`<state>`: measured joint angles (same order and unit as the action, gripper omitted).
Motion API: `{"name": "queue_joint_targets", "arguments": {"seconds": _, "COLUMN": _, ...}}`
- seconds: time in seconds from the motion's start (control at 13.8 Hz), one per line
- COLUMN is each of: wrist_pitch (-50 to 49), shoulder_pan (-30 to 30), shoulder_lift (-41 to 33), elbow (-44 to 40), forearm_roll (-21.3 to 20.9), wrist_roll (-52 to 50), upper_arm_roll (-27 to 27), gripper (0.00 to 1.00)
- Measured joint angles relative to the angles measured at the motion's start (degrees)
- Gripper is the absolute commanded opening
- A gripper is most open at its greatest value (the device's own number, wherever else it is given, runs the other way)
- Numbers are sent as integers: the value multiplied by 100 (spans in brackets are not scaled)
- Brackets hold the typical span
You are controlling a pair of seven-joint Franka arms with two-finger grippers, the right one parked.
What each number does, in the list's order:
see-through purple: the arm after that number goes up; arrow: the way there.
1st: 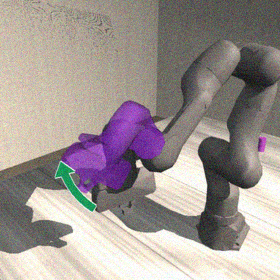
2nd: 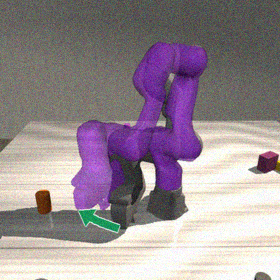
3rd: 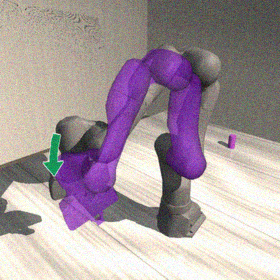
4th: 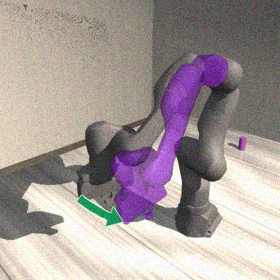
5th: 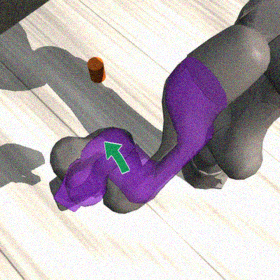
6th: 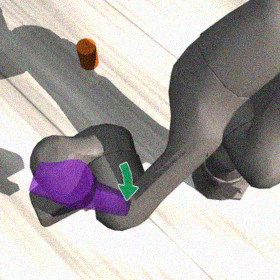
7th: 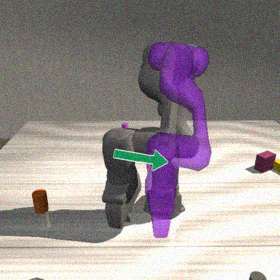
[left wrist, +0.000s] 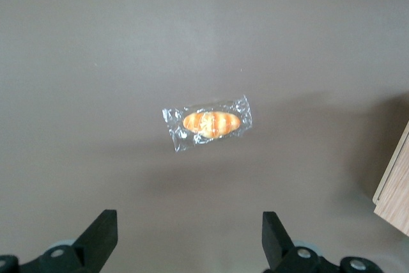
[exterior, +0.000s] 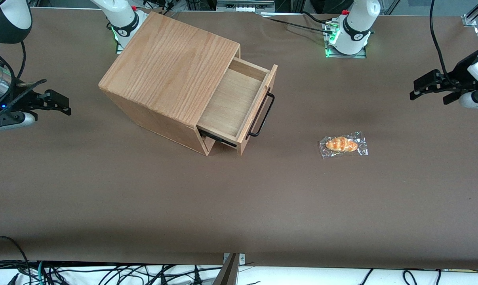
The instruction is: Open top drawer with left arm
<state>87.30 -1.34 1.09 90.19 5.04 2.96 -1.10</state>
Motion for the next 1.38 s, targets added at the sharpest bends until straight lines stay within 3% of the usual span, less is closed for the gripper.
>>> {"name": "queue_joint_targets", "arguments": {"seconds": 0.22, "wrist_pitch": 205, "shoulder_pan": 1, "shoulder_lift": 0, "elbow": 145, "forearm_roll": -322, "wrist_roll": 122, "upper_arm_roll": -12, "gripper": 100}}
{"name": "queue_joint_targets", "arguments": {"seconds": 1.38, "wrist_pitch": 346, "shoulder_pan": 12, "shoulder_lift": 21, "elbow": 222, "forearm_roll": -325, "wrist_roll": 195, "upper_arm_roll": -41, "gripper": 100}}
